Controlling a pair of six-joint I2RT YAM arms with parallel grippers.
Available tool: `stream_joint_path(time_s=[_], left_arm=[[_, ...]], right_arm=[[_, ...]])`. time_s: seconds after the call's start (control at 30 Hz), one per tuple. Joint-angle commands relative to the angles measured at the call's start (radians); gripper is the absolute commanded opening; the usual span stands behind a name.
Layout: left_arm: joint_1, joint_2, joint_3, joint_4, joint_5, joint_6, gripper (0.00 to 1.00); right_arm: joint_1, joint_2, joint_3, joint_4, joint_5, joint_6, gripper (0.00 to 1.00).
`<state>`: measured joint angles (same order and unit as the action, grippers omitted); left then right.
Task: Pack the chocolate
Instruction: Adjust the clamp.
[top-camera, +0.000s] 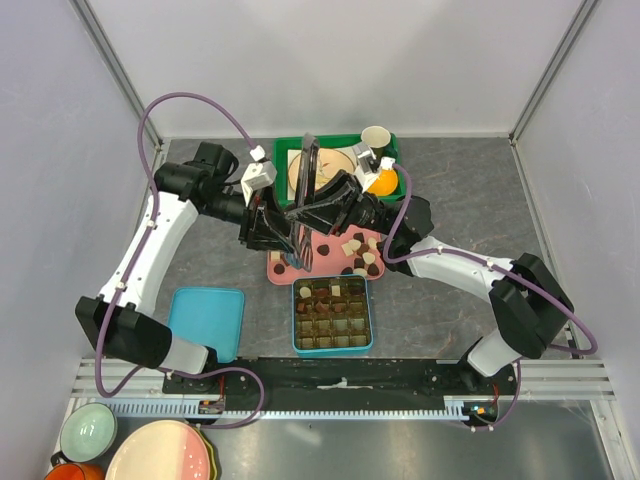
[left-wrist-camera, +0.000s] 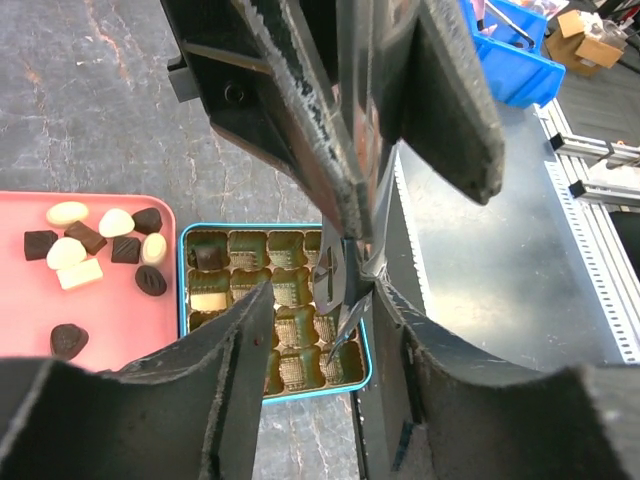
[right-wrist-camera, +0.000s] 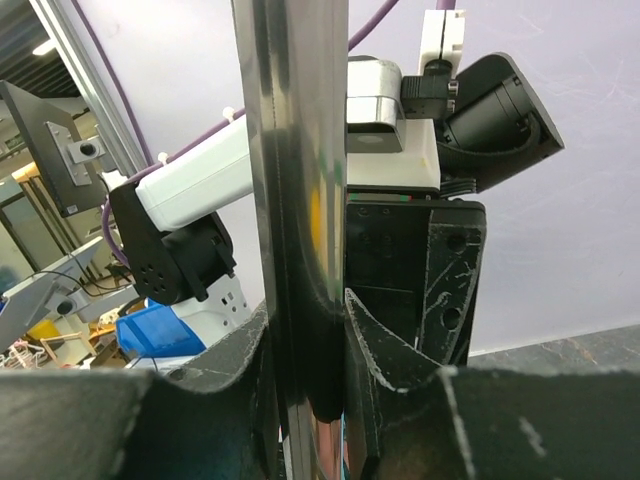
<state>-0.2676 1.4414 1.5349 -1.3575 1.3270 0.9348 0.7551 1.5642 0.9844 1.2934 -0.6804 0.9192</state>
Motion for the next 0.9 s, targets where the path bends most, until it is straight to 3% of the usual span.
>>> stream_joint_path(time_s=[0.0,0.13,0.43,0.57,0.8,0.83,0.87], left_arm=[[0.011,-0.015,0.056,-0.164,-0.022,-0.056,0.47],[0.011,-0.018,0.057,-0.18,0.015,-0.059,0.26],[0.011,-0.044,0.016,-0.18,0.058,-0.062,0.02],[0.011,-0.036,0.018,-0.18,0.067,-0.077,0.01],[0.013,-0.018,0.019,-0.18,0.018,-0.086,0.02],[0.013,-0.016,0.022,-0.18,0.015,-0.087,0.02],[0.013,-0.015,0.025,-0.18,0.009,-0.09,0.01]], right_arm=[[0.004,-0.029,0.01,0.457,-0.042,0.015,0.32],[0.004,-0.02,0.016,0.455,-0.05,0.012,0.32],[-0.002,0.002,0.022,0.449,-0.051,-0.016,0.43],[-0.013,-0.012,-0.015,0.388,-0.019,-0.097,0.65],[-0.04,-0.148,-0.089,-0.025,-0.039,-0.379,0.8],[-0.042,-0.171,-0.087,-0.079,-0.053,-0.451,0.85],[-0.042,-0.184,-0.078,-0.144,-0.057,-0.491,0.98]])
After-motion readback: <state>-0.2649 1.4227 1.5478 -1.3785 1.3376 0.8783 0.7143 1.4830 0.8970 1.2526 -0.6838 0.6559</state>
